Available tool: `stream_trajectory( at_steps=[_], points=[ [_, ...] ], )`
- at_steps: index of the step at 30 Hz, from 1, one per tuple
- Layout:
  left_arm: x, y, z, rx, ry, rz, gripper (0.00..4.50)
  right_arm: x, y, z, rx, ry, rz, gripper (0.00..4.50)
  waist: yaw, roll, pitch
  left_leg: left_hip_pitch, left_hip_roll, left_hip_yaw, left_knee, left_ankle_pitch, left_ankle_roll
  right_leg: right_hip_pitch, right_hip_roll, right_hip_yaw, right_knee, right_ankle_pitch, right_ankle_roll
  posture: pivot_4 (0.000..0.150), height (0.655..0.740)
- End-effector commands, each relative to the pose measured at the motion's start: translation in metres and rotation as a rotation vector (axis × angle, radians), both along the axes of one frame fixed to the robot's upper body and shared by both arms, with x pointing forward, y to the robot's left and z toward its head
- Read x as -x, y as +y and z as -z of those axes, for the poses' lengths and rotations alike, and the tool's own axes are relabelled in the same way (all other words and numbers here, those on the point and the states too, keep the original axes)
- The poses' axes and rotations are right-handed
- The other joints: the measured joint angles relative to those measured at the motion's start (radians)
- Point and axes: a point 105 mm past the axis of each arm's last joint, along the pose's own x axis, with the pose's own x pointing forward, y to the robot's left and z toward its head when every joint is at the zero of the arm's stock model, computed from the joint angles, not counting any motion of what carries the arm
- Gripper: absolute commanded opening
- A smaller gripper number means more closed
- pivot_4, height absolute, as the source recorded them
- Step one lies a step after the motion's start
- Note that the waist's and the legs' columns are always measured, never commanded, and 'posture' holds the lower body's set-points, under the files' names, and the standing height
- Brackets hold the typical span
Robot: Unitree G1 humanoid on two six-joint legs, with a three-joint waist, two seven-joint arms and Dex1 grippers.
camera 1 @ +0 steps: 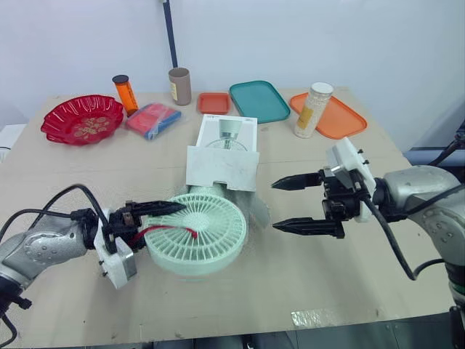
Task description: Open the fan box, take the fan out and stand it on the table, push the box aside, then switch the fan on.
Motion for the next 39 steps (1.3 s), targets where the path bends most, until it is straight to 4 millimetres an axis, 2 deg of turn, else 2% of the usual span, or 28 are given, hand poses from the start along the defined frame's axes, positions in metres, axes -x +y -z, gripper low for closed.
stream_trajectory(
  at_steps=[1,17,23,34,39],
  points=[
    [0.002,-0.004,-0.025,0.118,0.100,-0.019,2.04,0.000,0.000,-0.011,-0.021,-0.048,-0.003,4.50,0.000,0.000,0.000,0.000,0.000,0.000,0.000,0.000,0.000,0.000,0.000,0.000,0.000,0.000,0.000,0.150,0.7400],
    [0.006,-0.007,-0.045,0.256,0.444,-0.102,2.03,-0.001,-0.001,-0.012,-0.025,-0.054,0.009,4.50,0.000,0.000,0.000,0.000,0.000,0.000,0.002,-0.002,0.003,0.000,0.001,0.001,0.000,0.000,0.000,0.150,0.7400],
    [0.010,-0.004,-0.051,0.309,0.570,-0.164,2.03,0.001,-0.001,-0.028,-0.058,-0.116,0.025,4.50,0.000,0.000,0.000,0.000,0.001,0.000,0.002,-0.002,0.003,0.000,0.002,0.001,0.000,0.000,0.000,0.150,0.7400],
    [0.011,0.005,-0.061,0.450,0.708,-0.282,2.03,0.014,0.017,-0.050,-0.155,-0.138,-0.027,4.50,0.000,0.001,0.001,0.000,0.001,0.000,0.003,-0.002,0.004,0.000,0.002,0.002,0.000,0.000,0.000,0.150,0.7400],
    [0.022,0.007,-0.064,0.485,0.770,-0.322,2.03,0.019,0.019,-0.053,-0.159,-0.134,-0.044,4.50,0.000,0.001,0.001,0.000,0.001,0.000,0.003,-0.003,0.005,0.001,0.002,0.002,-0.001,0.000,0.000,0.150,0.7400]
  ],
)
